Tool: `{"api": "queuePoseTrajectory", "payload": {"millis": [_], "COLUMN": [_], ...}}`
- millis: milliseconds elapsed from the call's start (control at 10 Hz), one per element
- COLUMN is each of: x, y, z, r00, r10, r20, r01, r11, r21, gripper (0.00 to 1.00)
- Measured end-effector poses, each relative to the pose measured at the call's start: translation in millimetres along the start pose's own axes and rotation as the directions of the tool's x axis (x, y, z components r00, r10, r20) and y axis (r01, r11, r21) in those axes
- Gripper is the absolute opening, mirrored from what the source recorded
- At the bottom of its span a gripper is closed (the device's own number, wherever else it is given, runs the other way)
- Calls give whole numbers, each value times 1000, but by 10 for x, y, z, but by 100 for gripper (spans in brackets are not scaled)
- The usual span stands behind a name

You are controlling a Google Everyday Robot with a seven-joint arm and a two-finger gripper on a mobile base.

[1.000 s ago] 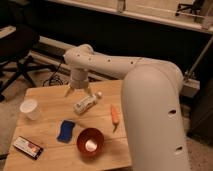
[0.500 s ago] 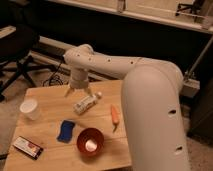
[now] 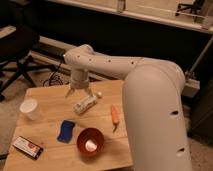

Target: Push the ceramic bowl across the table

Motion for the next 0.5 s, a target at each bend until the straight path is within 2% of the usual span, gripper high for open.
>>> {"api": "queuePoseTrajectory", "payload": {"millis": [200, 300, 500], "x": [192, 443, 769], "y": [-153, -279, -410], "z": [10, 0, 1], "r00": [999, 999, 999], "r10": [-32, -33, -21], "r20": [27, 42, 48], "r01": [32, 33, 21], "r11": [999, 999, 1000], "r21": [11, 11, 7], "gripper": [80, 80, 79]}}
